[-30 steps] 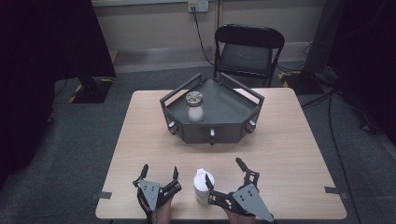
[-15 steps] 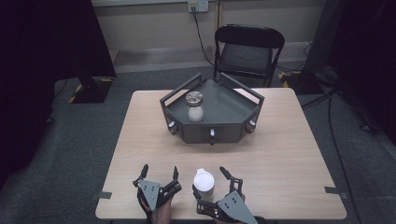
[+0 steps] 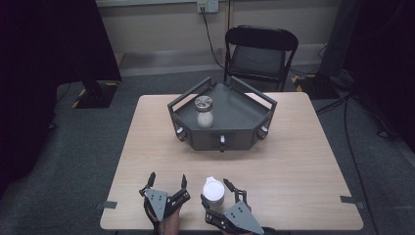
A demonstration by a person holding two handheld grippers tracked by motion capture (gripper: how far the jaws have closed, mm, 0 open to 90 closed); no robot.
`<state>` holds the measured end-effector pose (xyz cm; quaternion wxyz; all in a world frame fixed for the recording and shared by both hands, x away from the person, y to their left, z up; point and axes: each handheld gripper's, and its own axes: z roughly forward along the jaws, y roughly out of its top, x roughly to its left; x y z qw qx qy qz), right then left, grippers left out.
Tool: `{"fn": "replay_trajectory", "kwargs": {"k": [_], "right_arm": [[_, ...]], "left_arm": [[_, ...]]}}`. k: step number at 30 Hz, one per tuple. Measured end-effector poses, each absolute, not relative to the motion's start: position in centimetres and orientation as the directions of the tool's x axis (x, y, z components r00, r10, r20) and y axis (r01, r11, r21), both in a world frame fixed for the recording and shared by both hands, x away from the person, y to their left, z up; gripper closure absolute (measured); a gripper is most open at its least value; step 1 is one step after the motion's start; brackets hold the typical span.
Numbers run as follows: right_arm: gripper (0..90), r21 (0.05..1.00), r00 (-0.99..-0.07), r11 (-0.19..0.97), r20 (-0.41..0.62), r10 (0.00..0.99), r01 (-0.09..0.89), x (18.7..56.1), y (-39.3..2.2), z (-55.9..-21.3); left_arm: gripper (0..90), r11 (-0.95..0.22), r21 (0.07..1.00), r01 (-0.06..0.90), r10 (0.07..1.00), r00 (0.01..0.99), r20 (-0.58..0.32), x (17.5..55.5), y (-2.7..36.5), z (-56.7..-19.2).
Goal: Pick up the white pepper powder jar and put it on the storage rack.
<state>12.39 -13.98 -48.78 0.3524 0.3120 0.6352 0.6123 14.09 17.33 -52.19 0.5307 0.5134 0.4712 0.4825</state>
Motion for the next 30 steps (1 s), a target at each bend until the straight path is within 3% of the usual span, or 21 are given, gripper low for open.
{"fn": "replay_trajectory", "kwargs": {"k": [12, 30], "right_arm": [[29.6, 0.998, -0.575, 0.067, -0.059, 0.816, -0.007, 12.58, -13.94, -48.80], [30.4, 0.998, -0.587, 0.056, -0.043, 0.808, 0.004, 12.81, -14.46, -48.53]], "left_arm": [[0.1, 0.007, 1.000, -0.028, 0.996, 0.090, -0.005, 14.09, 17.33, -52.19], [0.1, 0.007, 1.000, -0.028, 0.996, 0.090, -0.005, 14.09, 17.33, -52.18]]}}
